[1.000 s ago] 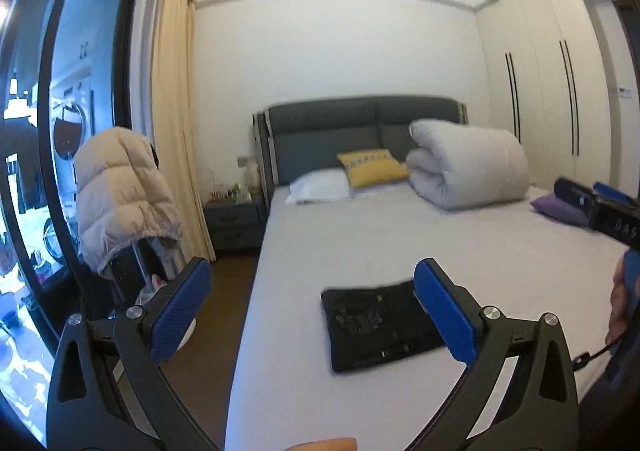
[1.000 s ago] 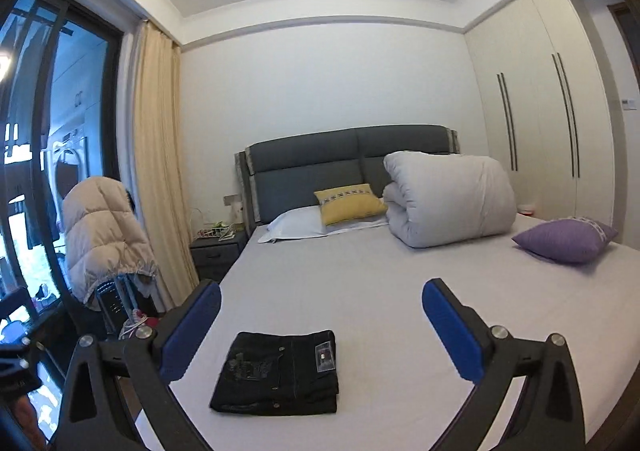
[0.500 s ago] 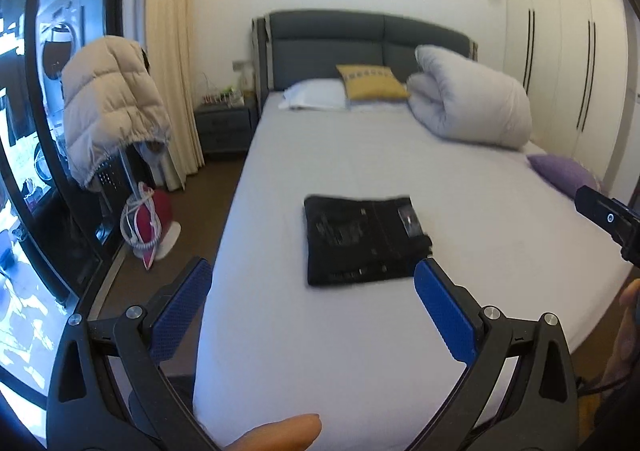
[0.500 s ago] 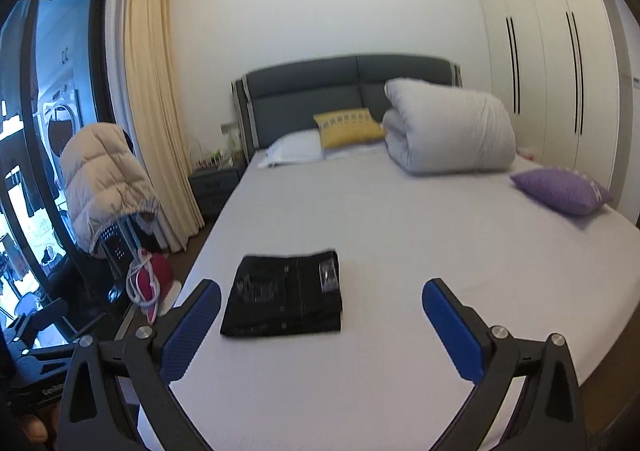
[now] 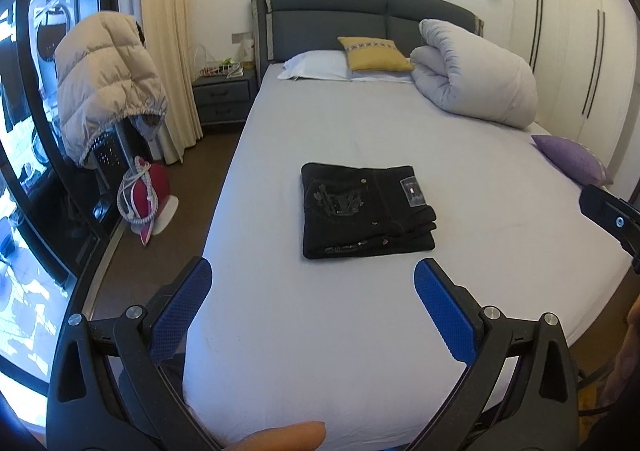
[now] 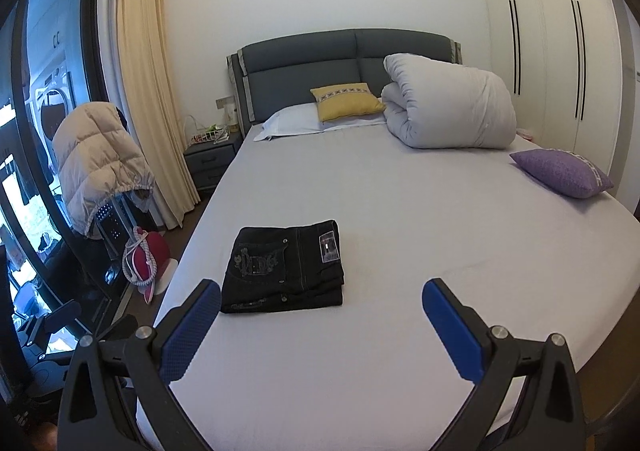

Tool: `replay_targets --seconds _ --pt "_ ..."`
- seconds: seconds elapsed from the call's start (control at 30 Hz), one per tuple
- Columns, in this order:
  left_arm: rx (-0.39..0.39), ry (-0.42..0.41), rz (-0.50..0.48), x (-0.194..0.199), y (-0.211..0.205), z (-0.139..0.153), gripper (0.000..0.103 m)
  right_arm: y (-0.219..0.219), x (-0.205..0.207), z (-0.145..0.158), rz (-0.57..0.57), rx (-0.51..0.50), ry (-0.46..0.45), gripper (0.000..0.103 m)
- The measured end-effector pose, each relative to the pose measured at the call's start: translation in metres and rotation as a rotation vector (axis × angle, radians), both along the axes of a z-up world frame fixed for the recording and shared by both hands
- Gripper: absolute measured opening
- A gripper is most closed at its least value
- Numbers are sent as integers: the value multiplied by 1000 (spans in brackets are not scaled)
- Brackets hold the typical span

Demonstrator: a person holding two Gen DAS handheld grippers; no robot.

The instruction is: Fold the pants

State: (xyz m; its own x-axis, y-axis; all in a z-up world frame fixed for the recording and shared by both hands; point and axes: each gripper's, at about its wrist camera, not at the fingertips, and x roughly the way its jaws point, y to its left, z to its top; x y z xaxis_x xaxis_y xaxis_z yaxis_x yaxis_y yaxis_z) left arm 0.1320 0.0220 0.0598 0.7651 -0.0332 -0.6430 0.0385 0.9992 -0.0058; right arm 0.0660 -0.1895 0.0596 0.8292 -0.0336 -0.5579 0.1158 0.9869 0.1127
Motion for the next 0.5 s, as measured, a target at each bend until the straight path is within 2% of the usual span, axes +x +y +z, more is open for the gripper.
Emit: replay_targets --seconds 0.5 --pt "-10 46 41 32 16 -24 103 11 16 -21 35 -11 77 103"
